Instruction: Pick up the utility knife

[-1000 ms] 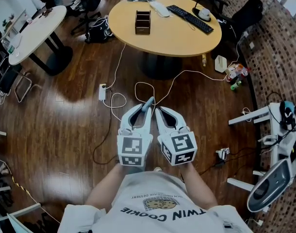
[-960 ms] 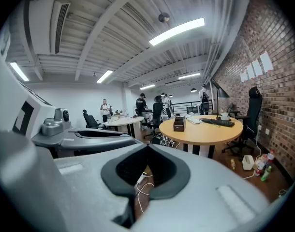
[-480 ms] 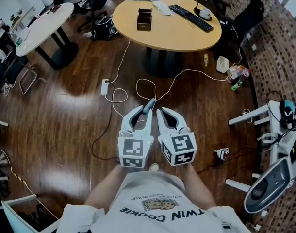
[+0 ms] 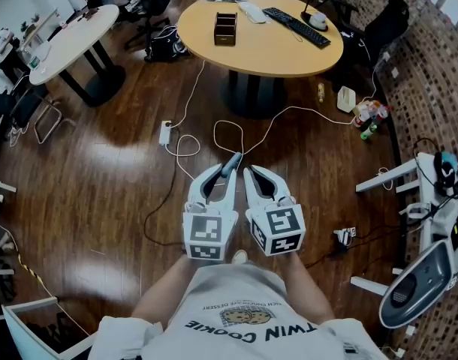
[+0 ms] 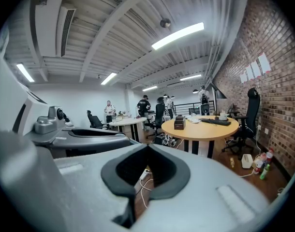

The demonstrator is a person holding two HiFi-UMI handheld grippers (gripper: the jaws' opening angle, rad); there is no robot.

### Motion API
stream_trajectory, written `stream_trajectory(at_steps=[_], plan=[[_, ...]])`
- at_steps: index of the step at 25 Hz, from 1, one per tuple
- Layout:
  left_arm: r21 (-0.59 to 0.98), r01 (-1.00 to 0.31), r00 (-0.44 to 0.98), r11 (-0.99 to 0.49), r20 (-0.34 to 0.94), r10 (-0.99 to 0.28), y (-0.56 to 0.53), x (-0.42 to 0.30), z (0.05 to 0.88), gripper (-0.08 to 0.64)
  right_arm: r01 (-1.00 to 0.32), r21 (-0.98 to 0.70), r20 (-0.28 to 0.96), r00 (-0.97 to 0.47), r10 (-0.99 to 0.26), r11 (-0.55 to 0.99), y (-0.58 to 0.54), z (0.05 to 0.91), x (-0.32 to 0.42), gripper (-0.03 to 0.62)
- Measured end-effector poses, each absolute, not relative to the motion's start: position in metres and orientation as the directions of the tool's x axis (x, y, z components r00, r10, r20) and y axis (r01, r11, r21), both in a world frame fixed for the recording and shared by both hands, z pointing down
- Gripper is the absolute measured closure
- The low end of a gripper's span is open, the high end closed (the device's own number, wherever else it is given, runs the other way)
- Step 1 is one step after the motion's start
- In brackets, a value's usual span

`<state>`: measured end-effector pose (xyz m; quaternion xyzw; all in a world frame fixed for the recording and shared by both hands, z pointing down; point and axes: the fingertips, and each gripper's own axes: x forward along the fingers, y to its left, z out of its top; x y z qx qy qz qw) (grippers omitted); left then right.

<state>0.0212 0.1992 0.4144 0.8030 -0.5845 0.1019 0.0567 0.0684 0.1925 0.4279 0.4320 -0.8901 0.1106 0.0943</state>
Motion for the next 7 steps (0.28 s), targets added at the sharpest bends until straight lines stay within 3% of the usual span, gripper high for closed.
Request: stream_trajectory(at_steps=[7], plan=[[-0.028,-0.949,0.298,-0.313,0.235,-0.925,0.2046,0.0182,0.4134,0.483,-0.790,-0.130,0.262,-0.611,-0.748,0.600,0.1960,0.4274,0.0635,0.591]])
